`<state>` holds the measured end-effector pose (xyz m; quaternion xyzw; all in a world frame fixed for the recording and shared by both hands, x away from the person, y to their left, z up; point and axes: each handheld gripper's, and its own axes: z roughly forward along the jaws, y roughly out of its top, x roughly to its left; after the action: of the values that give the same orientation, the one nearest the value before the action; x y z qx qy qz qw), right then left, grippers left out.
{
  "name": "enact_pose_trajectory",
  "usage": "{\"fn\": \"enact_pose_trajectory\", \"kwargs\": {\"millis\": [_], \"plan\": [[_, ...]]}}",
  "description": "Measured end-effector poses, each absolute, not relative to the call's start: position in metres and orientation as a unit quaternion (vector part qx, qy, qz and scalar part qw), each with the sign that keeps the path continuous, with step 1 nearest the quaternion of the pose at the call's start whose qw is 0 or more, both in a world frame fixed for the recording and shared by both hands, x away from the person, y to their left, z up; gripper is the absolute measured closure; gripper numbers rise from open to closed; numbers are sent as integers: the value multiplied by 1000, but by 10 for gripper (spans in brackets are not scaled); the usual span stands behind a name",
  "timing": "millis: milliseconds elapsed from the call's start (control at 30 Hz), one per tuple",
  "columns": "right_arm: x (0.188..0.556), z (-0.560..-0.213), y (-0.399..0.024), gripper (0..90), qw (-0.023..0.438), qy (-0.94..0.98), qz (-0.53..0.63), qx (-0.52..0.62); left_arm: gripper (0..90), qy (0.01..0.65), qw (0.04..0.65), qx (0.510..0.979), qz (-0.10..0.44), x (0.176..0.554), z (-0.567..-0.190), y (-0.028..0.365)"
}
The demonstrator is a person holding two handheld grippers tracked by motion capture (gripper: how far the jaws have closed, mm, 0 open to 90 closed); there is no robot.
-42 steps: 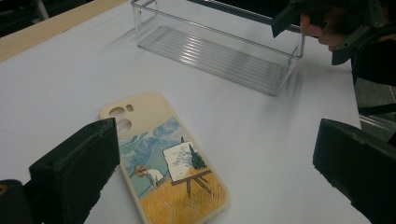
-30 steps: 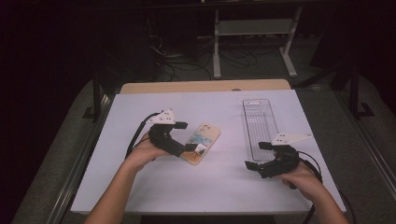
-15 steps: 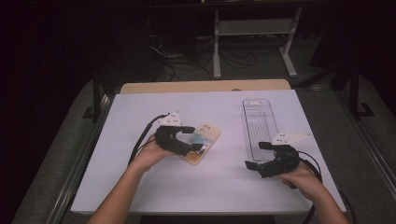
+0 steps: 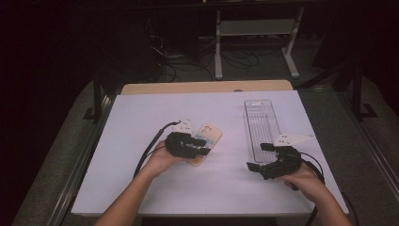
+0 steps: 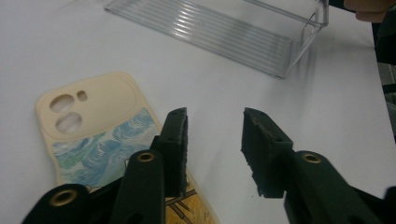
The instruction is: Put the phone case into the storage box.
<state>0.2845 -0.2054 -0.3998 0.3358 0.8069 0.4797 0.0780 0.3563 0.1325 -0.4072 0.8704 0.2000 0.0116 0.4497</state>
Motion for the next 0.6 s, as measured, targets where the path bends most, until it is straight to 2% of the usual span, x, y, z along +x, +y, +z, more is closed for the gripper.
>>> {"fn": "enact_pose_trajectory", "kwargs": {"millis": [167, 200, 300, 400, 600], "plan": [[285, -400, -206, 54, 78, 807, 480, 335, 728, 203, 440, 874, 11, 357, -413, 129], [285, -400, -206, 54, 78, 807, 480, 335, 728, 204, 441, 874, 6, 357, -415, 128], [285, -400, -206, 54, 78, 807, 480, 334, 841, 209, 435, 876, 2, 356, -418, 125], [285, -400, -206, 54, 78, 807, 480, 334, 894, 202, 418, 886, 8, 356, -423, 121], [285, -400, -205, 54, 79, 807, 479, 335, 896, 208, 406, 890, 7, 354, -431, 114]]}}
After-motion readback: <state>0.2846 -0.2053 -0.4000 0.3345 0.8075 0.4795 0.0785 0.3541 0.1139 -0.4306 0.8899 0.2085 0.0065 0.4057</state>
